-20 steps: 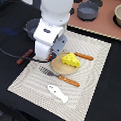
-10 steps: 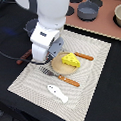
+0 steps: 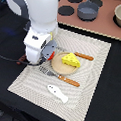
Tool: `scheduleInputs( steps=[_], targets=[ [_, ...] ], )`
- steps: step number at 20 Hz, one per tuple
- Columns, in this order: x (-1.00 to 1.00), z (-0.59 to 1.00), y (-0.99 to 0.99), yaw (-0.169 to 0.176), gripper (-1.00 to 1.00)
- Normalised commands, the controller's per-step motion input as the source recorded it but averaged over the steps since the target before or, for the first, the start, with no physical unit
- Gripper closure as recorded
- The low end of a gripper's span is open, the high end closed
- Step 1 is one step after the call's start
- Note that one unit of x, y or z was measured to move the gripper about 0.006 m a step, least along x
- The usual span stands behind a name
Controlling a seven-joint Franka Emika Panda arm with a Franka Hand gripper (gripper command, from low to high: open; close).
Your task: Interact with the objects in diverse but meaningful ways.
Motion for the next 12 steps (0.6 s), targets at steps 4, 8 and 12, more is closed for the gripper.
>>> scheduleInputs(
  steps=[4,8,12],
  targets=[
    [-0.02,0.0,0.14,0.01,-1.0],
    [-0.18,-0.09,0.06,0.017,-1.0],
    [-0.16,-0.09,0.01,0.007,-1.0]
  ],
)
